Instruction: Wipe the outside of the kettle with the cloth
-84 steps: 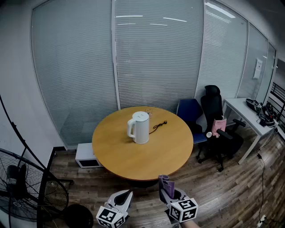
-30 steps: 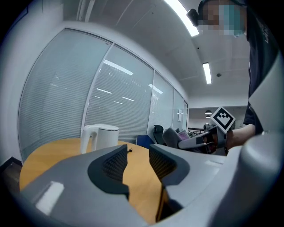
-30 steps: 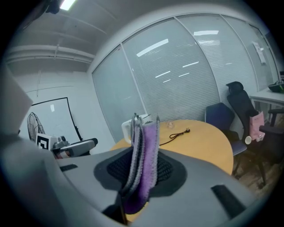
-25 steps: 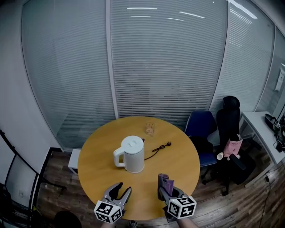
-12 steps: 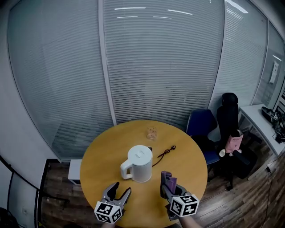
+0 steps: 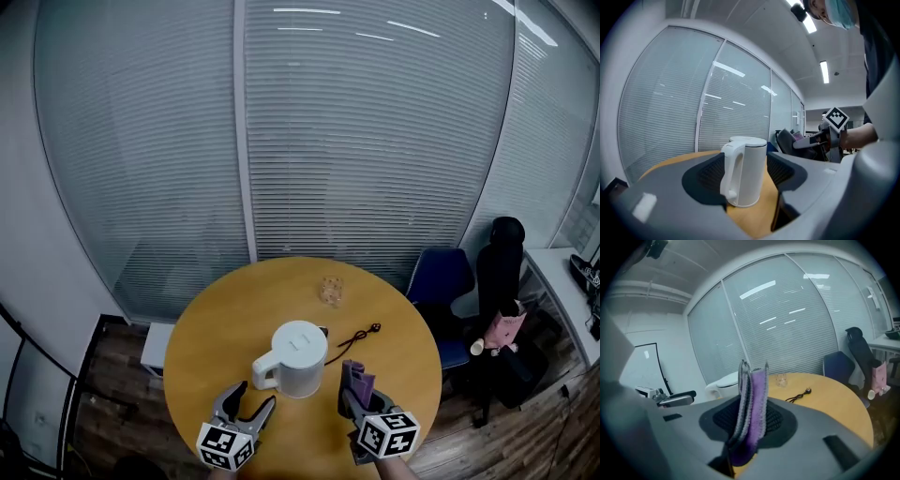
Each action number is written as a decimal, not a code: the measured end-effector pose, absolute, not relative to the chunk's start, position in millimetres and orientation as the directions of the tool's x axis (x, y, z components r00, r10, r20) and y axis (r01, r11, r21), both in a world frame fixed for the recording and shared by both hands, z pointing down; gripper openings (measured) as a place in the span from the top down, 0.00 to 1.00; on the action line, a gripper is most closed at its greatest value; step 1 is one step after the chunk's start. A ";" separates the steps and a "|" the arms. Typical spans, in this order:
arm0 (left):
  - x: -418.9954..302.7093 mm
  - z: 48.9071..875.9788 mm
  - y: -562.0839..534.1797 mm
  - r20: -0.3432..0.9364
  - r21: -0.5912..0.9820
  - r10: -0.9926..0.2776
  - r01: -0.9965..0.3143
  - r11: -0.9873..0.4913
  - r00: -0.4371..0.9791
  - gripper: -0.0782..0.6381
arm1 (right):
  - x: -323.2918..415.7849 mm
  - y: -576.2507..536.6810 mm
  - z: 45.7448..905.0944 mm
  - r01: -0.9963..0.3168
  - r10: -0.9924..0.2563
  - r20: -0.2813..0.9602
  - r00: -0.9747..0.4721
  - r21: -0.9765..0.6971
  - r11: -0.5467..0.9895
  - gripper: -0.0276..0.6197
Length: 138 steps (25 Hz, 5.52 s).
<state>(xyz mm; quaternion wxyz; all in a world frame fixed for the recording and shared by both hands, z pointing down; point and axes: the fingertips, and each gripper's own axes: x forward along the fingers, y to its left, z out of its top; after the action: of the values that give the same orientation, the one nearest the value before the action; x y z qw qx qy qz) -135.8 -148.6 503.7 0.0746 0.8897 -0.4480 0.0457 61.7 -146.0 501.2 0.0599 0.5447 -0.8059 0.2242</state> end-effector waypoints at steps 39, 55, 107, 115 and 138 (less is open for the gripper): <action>-135.8 533.5 -217.7 0.268 0.023 -0.915 -0.951 -0.308 0.303 0.51 | 37.4 -251.9 538.4 -0.744 -0.680 0.325 -0.657 -0.423 0.517 0.80; -141.7 536.4 -218.1 0.287 -0.016 -0.916 -0.955 -0.298 0.281 0.53 | 34.5 -254.5 696.7 -0.793 -0.497 0.618 -0.609 -0.454 0.407 0.80; -160.5 552.1 -324.3 0.367 -0.106 -0.841 -0.881 -0.461 0.396 0.70 | 28.1 -248.9 704.9 -0.763 -0.473 0.607 -0.638 -0.582 0.281 0.80; -155.7 554.9 -340.2 0.402 -0.089 -0.800 -0.851 -0.518 0.445 0.70 | 25.8 -243.6 717.9 -0.774 -0.424 0.650 -0.631 -0.565 0.286 0.80; -153.2 557.5 -351.7 0.387 -0.072 -0.803 -0.853 -0.517 0.454 0.70 | 24.1 -289.8 507.3 -0.603 -0.546 0.277 -0.791 -0.504 0.619 0.80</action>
<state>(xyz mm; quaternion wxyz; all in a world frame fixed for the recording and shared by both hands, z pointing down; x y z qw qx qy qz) -153.2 -351.7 557.5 0.0664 0.8500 -0.4870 0.1895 24.1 -289.8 507.3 0.0483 0.3197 -0.8983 0.2974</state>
